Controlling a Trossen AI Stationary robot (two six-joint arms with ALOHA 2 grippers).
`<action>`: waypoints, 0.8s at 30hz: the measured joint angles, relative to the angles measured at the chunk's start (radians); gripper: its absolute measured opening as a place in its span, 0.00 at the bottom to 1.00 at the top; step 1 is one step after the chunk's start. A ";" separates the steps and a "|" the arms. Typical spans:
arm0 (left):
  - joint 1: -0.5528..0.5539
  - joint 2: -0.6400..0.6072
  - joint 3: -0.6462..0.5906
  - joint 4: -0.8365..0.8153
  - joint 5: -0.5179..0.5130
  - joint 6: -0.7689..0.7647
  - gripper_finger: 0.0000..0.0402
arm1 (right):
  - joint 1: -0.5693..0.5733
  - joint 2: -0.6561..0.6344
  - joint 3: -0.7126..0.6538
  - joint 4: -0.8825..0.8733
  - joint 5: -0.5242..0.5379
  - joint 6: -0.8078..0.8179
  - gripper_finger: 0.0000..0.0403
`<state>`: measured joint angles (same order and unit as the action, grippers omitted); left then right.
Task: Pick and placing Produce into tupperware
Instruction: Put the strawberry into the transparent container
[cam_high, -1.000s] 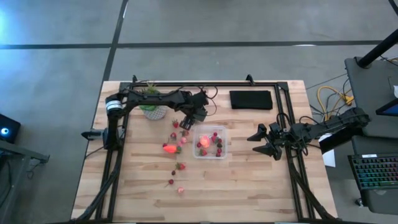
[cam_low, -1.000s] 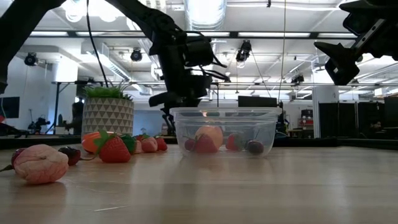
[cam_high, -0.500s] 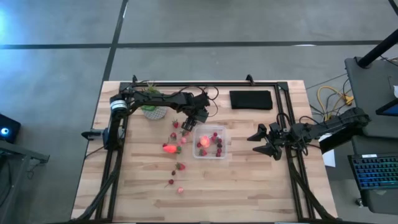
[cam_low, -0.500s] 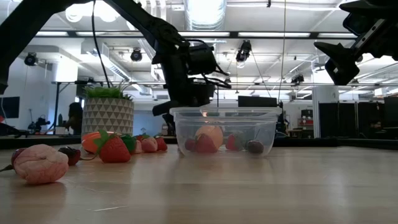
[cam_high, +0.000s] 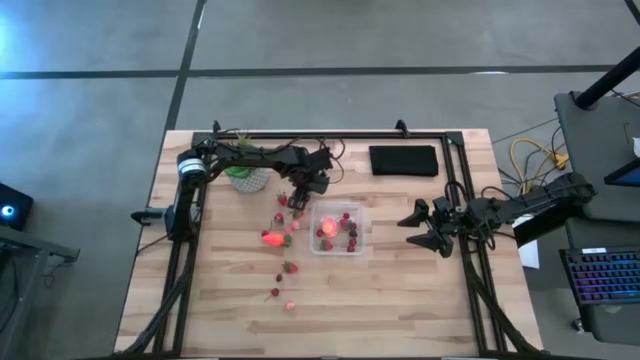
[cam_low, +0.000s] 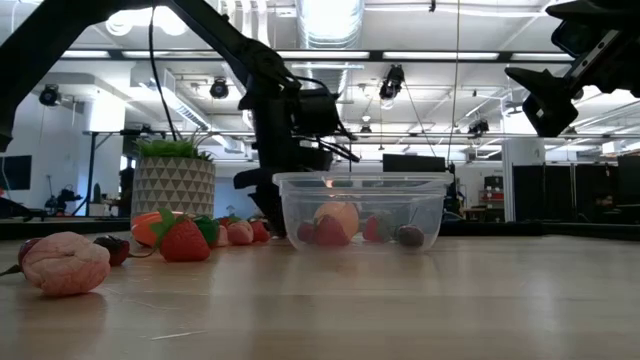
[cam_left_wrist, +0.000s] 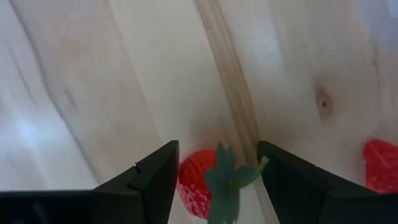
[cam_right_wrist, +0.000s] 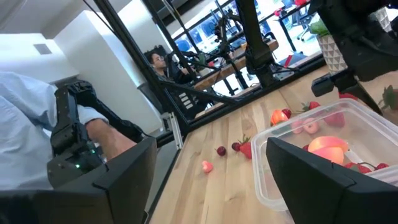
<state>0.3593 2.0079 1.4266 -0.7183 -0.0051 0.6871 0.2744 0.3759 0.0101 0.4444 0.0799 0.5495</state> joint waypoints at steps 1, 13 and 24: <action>0.001 0.000 -0.007 0.000 0.000 0.000 0.51 | 0.000 0.000 0.000 0.000 0.000 0.000 0.73; 0.004 -0.015 -0.033 -0.021 -0.064 -0.030 0.51 | 0.000 0.000 0.000 0.000 0.000 0.000 0.74; 0.019 -0.031 -0.041 -0.045 -0.108 -0.155 0.51 | 0.000 0.000 0.000 0.000 0.000 0.000 0.72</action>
<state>0.3786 1.9766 1.3860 -0.7636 -0.1136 0.5317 0.2745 0.3759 0.0101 0.4446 0.0799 0.5495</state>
